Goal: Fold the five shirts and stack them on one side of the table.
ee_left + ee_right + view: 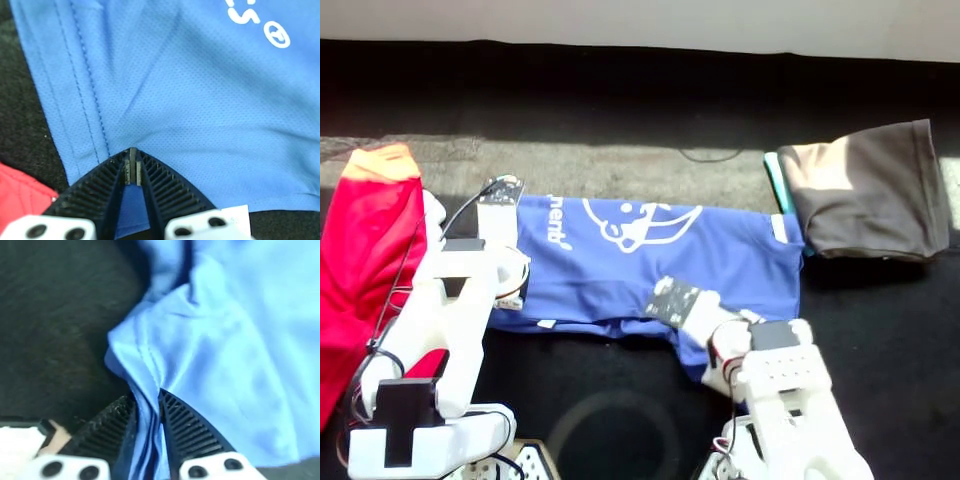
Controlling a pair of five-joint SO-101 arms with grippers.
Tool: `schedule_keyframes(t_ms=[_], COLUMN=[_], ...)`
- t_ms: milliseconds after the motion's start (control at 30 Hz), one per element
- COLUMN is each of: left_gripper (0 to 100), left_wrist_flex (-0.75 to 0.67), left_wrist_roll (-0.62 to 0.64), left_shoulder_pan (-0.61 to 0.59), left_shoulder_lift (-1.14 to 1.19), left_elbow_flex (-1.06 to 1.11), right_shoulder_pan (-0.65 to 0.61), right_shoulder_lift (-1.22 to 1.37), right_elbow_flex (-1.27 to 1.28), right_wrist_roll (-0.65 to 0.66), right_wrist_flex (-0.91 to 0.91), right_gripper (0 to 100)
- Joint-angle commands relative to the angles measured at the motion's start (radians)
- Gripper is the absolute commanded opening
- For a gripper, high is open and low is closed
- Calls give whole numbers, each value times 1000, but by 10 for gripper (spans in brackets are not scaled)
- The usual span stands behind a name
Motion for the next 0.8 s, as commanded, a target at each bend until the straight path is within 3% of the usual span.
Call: schedule_keyframes(t_ms=[0,167,400,600,767], left_gripper=[9,9,9,9,9], left_wrist_flex=[-26,-26,-26,-26,-26], left_wrist_roll=[-2,-2,-2,-2,-2], left_shoulder_pan=[2,2,2,2,2], left_shoulder_lift=[2,2,2,2,2], left_elbow_flex=[5,5,5,5,5], right_shoulder_pan=[67,108,110,108,97], right_shoulder_lift=[18,255,734,1076,1260], right_elbow_flex=[-147,-375,-881,-1230,-1432], right_wrist_roll=[38,46,37,-109,-336], right_wrist_flex=[-4,-10,-4,-1,65], right_gripper=[6,6,6,16,163])
